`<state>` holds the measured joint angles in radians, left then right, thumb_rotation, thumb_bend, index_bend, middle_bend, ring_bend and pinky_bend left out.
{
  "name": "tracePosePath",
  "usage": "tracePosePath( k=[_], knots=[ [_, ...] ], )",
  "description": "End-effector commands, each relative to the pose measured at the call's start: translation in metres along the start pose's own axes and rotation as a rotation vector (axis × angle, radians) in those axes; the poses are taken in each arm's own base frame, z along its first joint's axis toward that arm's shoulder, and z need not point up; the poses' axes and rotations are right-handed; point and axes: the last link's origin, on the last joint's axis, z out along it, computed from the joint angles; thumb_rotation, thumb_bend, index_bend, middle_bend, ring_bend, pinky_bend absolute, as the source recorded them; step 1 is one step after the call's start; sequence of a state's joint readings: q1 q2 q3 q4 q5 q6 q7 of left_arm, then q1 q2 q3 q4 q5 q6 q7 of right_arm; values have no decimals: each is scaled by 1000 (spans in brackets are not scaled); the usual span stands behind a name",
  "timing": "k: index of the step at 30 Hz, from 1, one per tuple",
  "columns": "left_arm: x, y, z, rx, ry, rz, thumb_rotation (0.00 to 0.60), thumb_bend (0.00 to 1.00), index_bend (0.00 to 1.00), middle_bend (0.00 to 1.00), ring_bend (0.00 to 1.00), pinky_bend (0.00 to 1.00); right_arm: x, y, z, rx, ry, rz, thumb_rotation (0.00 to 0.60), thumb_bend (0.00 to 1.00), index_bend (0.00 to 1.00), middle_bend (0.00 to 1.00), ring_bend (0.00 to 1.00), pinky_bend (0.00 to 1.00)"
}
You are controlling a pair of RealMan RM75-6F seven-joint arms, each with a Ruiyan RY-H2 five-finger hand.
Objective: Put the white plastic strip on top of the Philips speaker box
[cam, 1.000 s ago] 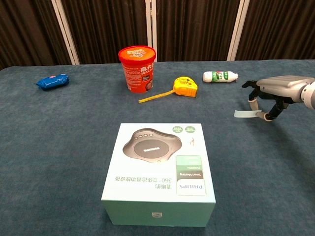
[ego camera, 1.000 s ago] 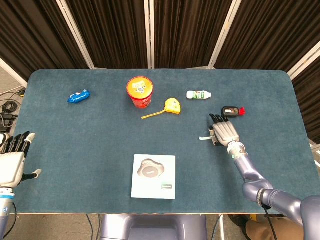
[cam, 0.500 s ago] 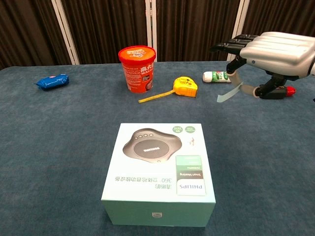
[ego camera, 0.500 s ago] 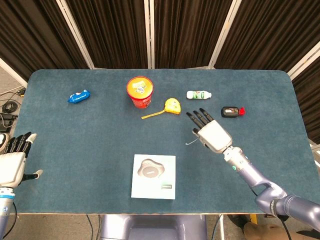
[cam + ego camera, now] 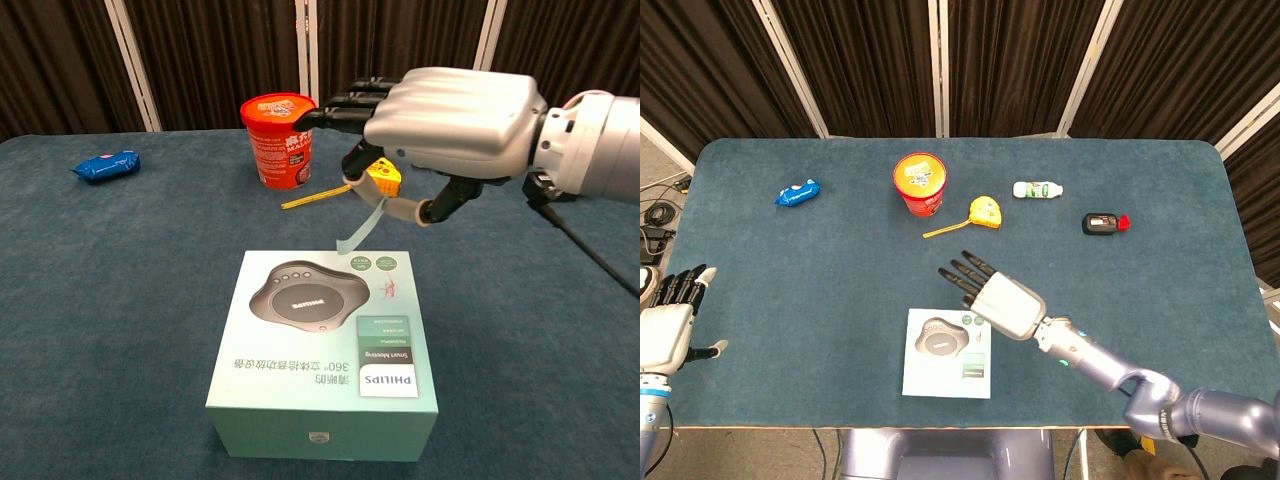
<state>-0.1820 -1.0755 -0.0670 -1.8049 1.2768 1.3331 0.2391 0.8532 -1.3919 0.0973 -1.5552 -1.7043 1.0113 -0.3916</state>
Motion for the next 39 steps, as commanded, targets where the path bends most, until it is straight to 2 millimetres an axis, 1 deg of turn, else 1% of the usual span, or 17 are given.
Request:
tracePosePath(
  k=[1, 6, 10, 13, 15, 18, 21, 24, 29, 31, 32, 33, 34, 36, 37, 38, 39],
  knots=[
    [0, 0, 0, -2, -1, 1, 600, 0, 0, 0, 0, 0, 1, -13, 12, 20, 8, -12, 600, 416, 702, 36, 0, 0],
    [-1, 0, 0, -5, -5, -1, 600, 0, 0, 0, 0, 0, -4, -19, 15, 9, 2, -1, 600, 416, 702, 40, 0, 0],
    [0, 0, 0, -6, -9, -8, 600, 0, 0, 0, 0, 0, -11, -22, 10, 1, -18, -10, 600, 415, 675, 35, 0, 0],
    [0, 0, 0, -6, -7, -10, 600, 0, 0, 0, 0, 0, -13, -22, 2, -10, -21, 11, 600, 372, 494, 27, 0, 0],
    [1, 0, 0, -5, -9, -11, 600, 0, 0, 0, 0, 0, -12, -21, -6, -11, -25, 6, 600, 282, 335, 15, 0, 0],
    [0, 1, -1, -6, -14, -11, 600, 0, 0, 0, 0, 0, -12, -18, -18, -9, -25, -10, 600, 176, 220, 1, 0, 0],
    [0, 2, -1, -10, -15, -9, 600, 0, 0, 0, 0, 0, -9, -13, -32, -15, -28, -7, 600, 155, 192, 0, 0, 0],
    [0, 3, -2, -13, -13, -11, 600, 0, 0, 0, 0, 0, -4, -8, -42, -22, -11, -15, 600, 152, 200, 0, 0, 0],
    [0, 5, -2, -26, -12, -24, 600, 0, 0, 0, 0, 0, 11, 10, -62, -60, 39, -37, 600, 152, 208, 0, 0, 0],
    [0, 8, -1, -40, -15, -36, 600, 0, 0, 0, 0, 0, 18, 26, -75, -102, 61, -56, 600, 152, 207, 1, 0, 0],
    [2, 13, 2, -65, -13, -39, 600, 6, 0, 0, 0, 0, 22, 42, -87, -161, 66, -62, 600, 152, 207, 1, 0, 0],
    [4, 17, 5, -84, -10, -37, 600, 46, 0, 0, 0, 0, 23, 51, -97, -197, 61, -55, 600, 152, 205, 0, 0, 0],
    [5, 18, 7, -91, -9, -37, 600, 80, 0, 0, 0, 0, 24, 54, -101, -207, 59, -51, 600, 152, 201, 0, 0, 0],
    [9, 24, 13, -123, -3, -38, 600, 294, 0, 0, 0, 0, 24, 68, -114, -267, 52, -42, 600, 137, 184, 0, 0, 0],
    [12, 28, 19, -146, 1, -41, 600, 438, 0, 0, 0, 0, 23, 79, -125, -327, 49, -30, 600, 122, 175, 0, 0, 0],
    [15, 39, 29, -185, -7, -72, 600, 560, 10, 0, 0, 0, 15, 95, -146, -452, 31, 30, 600, 96, 161, 0, 0, 0],
    [17, 45, 35, -206, -20, -95, 600, 650, 35, 0, 0, 0, 12, 101, -156, -507, 22, 69, 600, 72, 147, 0, 0, 0]
  ],
)
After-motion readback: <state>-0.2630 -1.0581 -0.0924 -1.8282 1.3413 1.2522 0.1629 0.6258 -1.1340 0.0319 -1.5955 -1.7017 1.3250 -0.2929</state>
